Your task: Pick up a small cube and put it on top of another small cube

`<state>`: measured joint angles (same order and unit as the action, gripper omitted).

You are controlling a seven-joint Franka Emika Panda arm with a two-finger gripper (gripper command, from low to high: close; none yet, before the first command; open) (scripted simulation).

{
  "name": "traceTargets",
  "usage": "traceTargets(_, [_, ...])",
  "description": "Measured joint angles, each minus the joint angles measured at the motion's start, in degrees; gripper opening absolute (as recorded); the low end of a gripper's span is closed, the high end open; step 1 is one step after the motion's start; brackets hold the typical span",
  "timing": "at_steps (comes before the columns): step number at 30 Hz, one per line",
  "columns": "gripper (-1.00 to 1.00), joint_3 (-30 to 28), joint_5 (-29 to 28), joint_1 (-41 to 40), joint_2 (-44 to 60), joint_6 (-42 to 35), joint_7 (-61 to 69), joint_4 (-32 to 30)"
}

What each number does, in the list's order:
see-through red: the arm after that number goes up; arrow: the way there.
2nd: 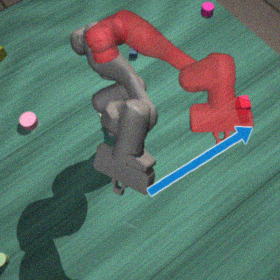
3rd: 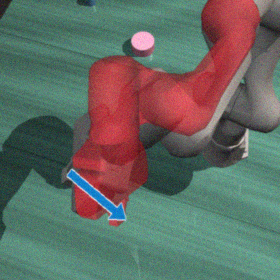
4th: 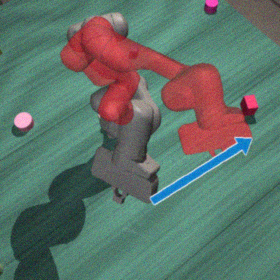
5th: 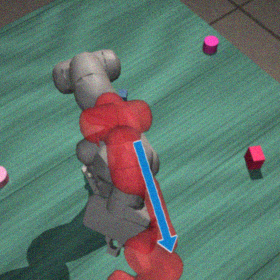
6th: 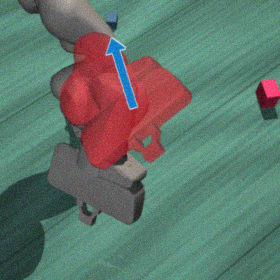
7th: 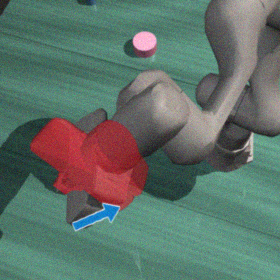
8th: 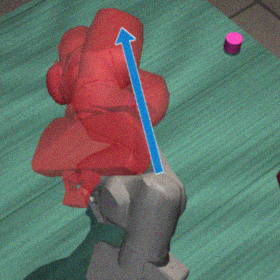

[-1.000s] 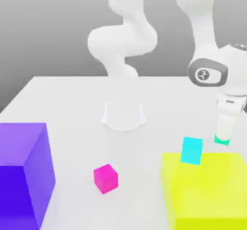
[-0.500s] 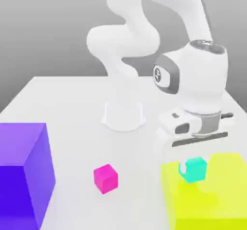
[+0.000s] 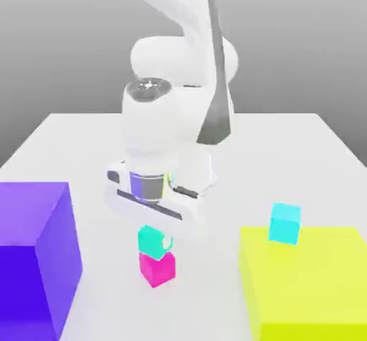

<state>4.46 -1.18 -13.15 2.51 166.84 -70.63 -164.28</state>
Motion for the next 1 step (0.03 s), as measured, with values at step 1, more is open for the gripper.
traceTargets(1, [1.0,0.0,0.0,0.0,0.0,0.0,0.0,0.0])
